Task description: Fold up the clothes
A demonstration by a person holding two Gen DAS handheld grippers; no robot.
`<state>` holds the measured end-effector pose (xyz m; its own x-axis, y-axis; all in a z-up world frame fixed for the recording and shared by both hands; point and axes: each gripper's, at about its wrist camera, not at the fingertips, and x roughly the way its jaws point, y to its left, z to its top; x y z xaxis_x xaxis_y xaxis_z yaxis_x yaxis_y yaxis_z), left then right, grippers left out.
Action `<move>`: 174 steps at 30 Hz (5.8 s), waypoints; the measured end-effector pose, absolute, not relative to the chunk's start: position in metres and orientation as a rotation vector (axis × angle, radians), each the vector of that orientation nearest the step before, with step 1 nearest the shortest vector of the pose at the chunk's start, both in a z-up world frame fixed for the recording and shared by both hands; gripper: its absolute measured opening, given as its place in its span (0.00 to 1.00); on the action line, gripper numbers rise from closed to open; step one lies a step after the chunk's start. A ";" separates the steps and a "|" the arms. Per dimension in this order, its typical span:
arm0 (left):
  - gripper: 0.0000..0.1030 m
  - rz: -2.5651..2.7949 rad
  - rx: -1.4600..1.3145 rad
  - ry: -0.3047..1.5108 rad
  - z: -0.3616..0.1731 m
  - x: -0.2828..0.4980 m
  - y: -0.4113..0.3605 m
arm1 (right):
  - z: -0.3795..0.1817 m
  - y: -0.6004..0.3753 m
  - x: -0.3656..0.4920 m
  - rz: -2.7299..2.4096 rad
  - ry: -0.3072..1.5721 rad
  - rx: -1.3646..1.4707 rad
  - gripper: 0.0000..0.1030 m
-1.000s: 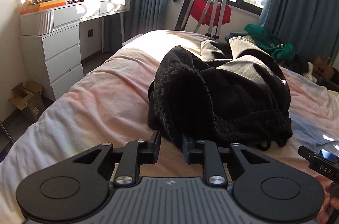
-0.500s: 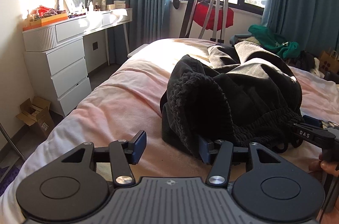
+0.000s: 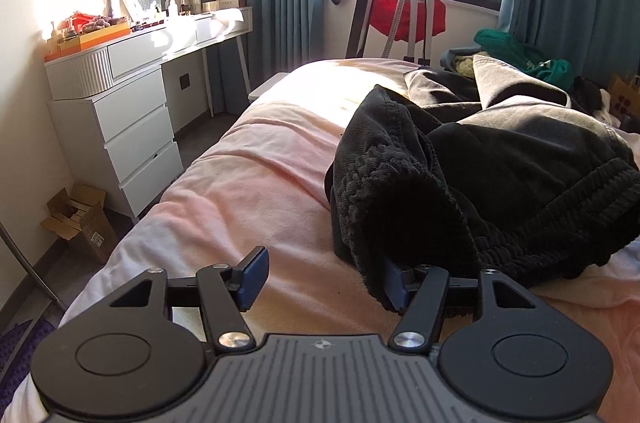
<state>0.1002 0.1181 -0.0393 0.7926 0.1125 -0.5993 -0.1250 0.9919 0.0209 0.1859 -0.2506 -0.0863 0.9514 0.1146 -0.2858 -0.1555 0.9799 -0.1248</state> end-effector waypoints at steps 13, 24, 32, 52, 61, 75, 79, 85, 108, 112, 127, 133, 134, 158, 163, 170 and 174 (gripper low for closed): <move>0.60 0.011 0.045 0.655 -0.044 0.095 0.138 | -0.066 -0.252 0.068 0.132 0.482 -0.027 0.21; 0.60 -0.077 0.263 0.600 -0.073 0.089 0.116 | -0.114 -0.257 0.065 0.045 0.660 0.163 0.22; 0.09 0.085 0.035 0.566 -0.062 0.131 0.126 | -0.119 -0.246 0.057 0.099 0.638 0.135 0.22; 0.08 0.337 0.028 0.357 0.116 0.276 0.285 | -0.077 -0.018 0.101 0.702 0.467 0.341 0.22; 0.10 0.364 0.087 0.569 0.002 0.327 0.328 | -0.127 0.028 0.144 0.764 0.597 0.253 0.23; 0.96 0.407 0.202 0.551 0.054 0.209 0.318 | -0.080 -0.008 0.100 0.895 0.563 0.163 0.90; 0.97 0.318 0.196 0.482 0.084 0.151 0.272 | -0.047 -0.039 0.079 0.828 0.493 0.098 0.90; 0.99 0.153 0.094 0.404 0.100 0.069 0.196 | -0.012 -0.123 0.065 0.664 0.388 0.041 0.90; 0.99 -0.016 -0.001 0.388 -0.023 0.046 0.023 | -0.045 -0.298 0.119 0.260 0.282 0.097 0.90; 0.99 -0.018 -0.005 0.414 -0.033 0.061 0.025 | -0.052 -0.297 0.130 0.252 0.292 0.092 0.90; 0.98 -0.033 0.003 0.450 -0.045 0.048 0.019 | -0.048 -0.308 0.114 0.192 0.323 0.155 0.90; 0.97 -0.082 0.116 0.458 -0.035 0.075 -0.003 | -0.043 -0.329 0.098 0.125 0.343 0.193 0.90; 0.97 -0.067 0.127 0.445 -0.031 0.086 -0.005 | -0.043 -0.334 0.097 0.112 0.350 0.207 0.90; 0.64 0.088 -0.092 0.563 -0.016 0.495 -0.032 | -0.104 -0.399 0.191 -0.078 0.522 0.302 0.90; 0.05 0.054 0.025 0.557 -0.012 0.490 -0.060 | -0.113 -0.397 0.200 -0.060 0.548 0.312 0.90; 0.04 -0.074 0.159 0.424 0.038 0.390 -0.097 | -0.102 -0.398 0.188 -0.092 0.513 0.304 0.90; 0.04 -0.187 0.236 0.358 0.060 0.301 -0.105 | -0.085 -0.409 0.169 -0.106 0.448 0.333 0.90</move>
<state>0.3011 -0.1050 0.0596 0.9201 -0.1385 -0.3664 0.2215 0.9555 0.1949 0.1694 -0.4090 -0.0853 0.8971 -0.0275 -0.4410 0.1725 0.9407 0.2923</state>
